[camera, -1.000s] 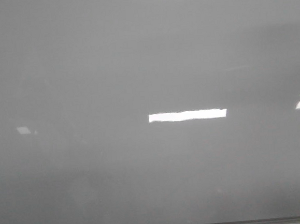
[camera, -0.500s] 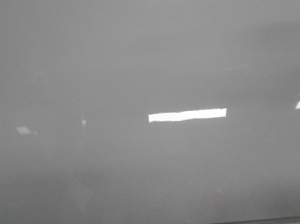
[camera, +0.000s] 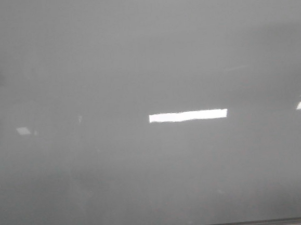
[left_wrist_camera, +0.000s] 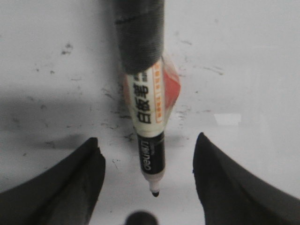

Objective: Write number 9 on whiteboard

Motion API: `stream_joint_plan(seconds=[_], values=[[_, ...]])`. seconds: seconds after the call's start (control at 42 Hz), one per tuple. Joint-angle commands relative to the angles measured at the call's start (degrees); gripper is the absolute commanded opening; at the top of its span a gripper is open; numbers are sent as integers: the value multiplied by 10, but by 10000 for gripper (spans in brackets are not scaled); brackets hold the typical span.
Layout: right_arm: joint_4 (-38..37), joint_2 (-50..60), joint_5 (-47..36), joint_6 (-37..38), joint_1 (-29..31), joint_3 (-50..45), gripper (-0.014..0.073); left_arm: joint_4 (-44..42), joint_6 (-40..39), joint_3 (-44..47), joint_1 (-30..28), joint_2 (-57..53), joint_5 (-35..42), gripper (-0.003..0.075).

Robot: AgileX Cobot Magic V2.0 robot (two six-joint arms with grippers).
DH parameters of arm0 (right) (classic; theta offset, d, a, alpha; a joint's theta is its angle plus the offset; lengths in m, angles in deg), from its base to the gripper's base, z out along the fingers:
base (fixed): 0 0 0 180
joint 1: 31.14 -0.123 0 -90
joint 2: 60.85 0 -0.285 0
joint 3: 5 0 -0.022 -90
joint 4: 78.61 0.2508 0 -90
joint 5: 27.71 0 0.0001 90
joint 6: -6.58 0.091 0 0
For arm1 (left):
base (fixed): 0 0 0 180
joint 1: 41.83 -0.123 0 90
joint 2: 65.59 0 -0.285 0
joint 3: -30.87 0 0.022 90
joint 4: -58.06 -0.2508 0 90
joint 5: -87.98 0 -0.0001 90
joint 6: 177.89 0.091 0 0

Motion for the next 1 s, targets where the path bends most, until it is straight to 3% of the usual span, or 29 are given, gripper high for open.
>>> stream_joint_plan(seconds=[0.0,0.19,0.429,0.69,0.81,0.976], values=[[0,-5,-35,-8,3,17,561,3,-4,-20,3,-5,52,400],[0,-5,-35,-8,3,17,561,3,-4,-20,3,7,58,382],[0,-5,-35,-8,3,17,561,3,-4,-20,3,9,73,173],[0,-4,-41,-8,3,17,561,1,-4,-20,3,0,47,57],[1,-4,-39,-8,3,23,561,-21,-4,-20,3,-28,-1,18],[18,-5,-29,-8,3,36,561,-25,39,-46,4,-73,-141,-19]])
